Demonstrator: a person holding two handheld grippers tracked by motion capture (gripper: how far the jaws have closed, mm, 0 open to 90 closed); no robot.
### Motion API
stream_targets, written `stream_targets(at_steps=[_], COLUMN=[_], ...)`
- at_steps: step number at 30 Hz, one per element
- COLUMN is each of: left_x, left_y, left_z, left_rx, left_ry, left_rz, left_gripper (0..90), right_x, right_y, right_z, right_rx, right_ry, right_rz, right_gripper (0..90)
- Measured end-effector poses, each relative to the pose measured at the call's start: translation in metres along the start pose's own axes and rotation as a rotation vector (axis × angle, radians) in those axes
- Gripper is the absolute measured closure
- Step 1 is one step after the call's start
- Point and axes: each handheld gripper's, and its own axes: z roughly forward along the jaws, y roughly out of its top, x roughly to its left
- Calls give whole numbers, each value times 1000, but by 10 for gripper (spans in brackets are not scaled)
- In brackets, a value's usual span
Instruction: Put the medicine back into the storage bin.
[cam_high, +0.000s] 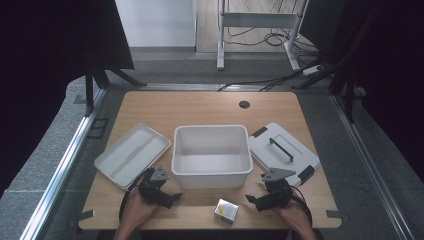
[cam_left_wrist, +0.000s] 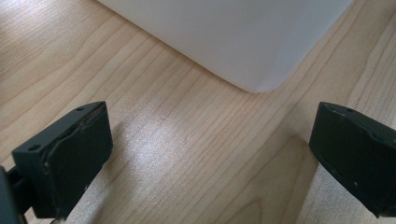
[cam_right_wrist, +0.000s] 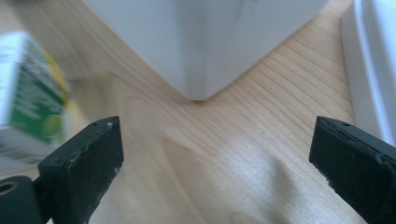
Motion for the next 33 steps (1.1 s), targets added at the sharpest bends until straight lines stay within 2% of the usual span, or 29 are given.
stream_targets(at_steps=[7,11,12,13,16,18,20,22,25,26,29,33], left_x=[0,0,0,0,0,0,0,0,0,0,0,0], left_y=[0,0,0,0,0,0,0,0,0,0,0,0], left_z=[0,0,0,0,0,0,0,0,0,0,0,0], left_rx=[0,-1,-1,0,1,2,1,2,1,1,0,1], left_ry=[0,0,0,0,0,1,0,0,0,0,0,1], left_rz=[-1,-2,-2,-2,1,1,0,1,1,1,-1,0], left_gripper=[0,0,0,0,0,0,0,0,0,0,0,0], right_x=[20,35,44,44,56,66,70,78,84,89,92,94], right_y=[9,15,18,18,22,25,25,27,29,30,32,34], right_z=[-20,-28,-28,-28,-22,-11,-7,4,12,19,27,35], right_rx=[-5,-21,-12,-12,16,62,69,80,102,131,155,210], right_ry=[25,69,89,89,122,145,152,187,194,198,201,193], right_rz=[-33,-48,-67,-67,-101,-145,-152,-165,-182,-195,-198,-234], right_gripper=[45,53,53,53,52,47,41,50,70,129,181,437])
